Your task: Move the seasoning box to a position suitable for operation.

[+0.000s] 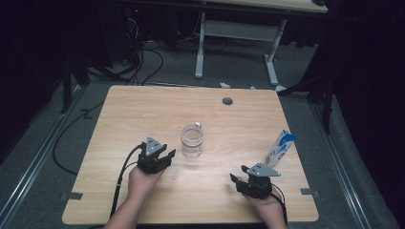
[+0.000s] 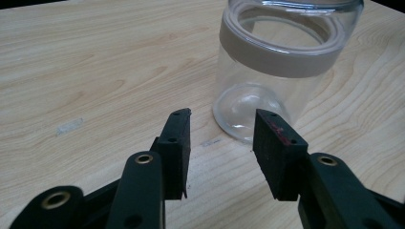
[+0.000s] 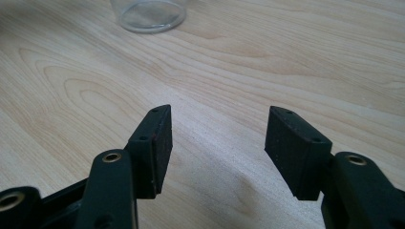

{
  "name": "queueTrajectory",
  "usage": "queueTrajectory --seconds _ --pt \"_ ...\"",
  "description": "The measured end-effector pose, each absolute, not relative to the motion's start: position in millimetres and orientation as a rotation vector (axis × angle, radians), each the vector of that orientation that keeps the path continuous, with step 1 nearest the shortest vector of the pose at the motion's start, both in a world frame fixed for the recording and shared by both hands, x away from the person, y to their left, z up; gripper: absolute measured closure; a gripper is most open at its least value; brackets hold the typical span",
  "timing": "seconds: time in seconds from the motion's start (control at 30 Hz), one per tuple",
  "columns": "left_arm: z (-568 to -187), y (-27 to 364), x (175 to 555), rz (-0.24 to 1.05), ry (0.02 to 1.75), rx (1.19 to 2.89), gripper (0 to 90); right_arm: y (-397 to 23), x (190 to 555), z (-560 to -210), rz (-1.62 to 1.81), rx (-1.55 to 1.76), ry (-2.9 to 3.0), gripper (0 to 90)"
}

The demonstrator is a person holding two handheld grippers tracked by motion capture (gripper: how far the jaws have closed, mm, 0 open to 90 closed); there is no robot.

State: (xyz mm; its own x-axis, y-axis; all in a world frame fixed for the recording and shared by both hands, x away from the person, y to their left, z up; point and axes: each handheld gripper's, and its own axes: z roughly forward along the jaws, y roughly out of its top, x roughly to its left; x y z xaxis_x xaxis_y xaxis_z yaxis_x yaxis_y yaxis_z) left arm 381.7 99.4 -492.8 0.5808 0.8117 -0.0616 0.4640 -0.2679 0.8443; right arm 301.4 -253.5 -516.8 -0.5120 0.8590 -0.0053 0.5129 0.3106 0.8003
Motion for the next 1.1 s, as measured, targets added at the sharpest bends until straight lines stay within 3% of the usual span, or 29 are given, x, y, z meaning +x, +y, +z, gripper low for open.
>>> queueTrajectory --seconds 0.43,0.9,1.1 --pt "-486.7 95.1 404.4 0.495 1.041 1.903 62.0 -253.5 300.9 -516.9 1.072 1.213 2.154 42.4" --pt "-475.8 78.7 429.9 0.549 1.021 1.877 88.9 -253.9 301.2 -516.5 1.068 1.197 2.151 42.1" --pt "-476.1 71.8 448.7 0.550 1.028 1.853 89.9 -251.6 300.6 -516.9 1.062 1.194 2.158 42.1"
